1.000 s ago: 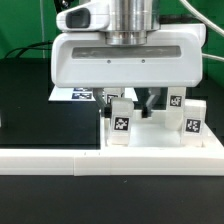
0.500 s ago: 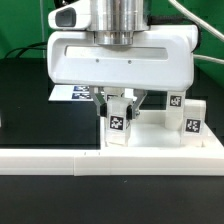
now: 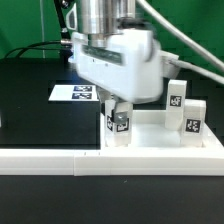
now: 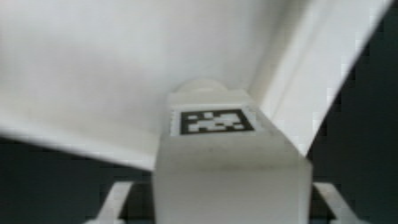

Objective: Assemble square table

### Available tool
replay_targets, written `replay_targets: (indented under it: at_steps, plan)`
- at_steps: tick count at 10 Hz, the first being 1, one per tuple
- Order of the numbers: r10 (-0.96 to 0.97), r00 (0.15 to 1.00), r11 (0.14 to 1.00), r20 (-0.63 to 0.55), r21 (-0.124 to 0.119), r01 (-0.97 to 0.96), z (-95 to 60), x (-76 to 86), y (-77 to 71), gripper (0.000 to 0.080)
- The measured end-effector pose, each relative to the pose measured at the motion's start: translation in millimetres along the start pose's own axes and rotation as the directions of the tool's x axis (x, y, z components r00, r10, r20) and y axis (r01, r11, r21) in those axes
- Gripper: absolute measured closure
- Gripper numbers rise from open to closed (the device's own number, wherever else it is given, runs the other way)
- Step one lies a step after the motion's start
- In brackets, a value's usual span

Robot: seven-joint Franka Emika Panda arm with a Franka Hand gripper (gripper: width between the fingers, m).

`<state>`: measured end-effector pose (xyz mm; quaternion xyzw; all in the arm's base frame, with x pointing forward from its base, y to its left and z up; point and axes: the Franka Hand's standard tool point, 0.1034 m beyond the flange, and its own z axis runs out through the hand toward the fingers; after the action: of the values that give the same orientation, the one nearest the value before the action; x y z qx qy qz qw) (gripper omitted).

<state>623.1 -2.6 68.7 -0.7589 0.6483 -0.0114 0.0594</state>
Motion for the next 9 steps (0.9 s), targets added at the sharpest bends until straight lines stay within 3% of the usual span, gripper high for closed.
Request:
replay_targets:
  at_steps: [1, 2, 4, 5, 7, 8, 9]
  plan:
    - [0.189, 0.981, 0.982, 0.048, 0.009, -0.189, 0.3, -0.9, 1.2, 0.0505]
    - [0.231, 0.970, 0.973, 0.078, -0.007, -0.231, 0.3, 1.4, 1.5, 0.0505]
    - [0.400, 0.911, 0.916, 0.106, -0.009, -0.401, 0.1, 3.8, 3.3, 0.0505]
    - [0.384, 0.917, 0.923, 0.105, -0.009, -0.385, 0.4, 3.2, 3.4, 0.0505]
    - [0.138, 0.988, 0.990, 0.074, 0.005, -0.139, -0.5, -7.6, 0.4, 0.0275]
    - [-0.024, 0.997, 0.999, 0.076, 0.030, 0.022, -5.8, -9.4, -7.3, 0.0275]
    - [-0.197, 0.978, 0.980, 0.074, 0.043, 0.194, -5.3, -10.1, -6.3, 0.0177]
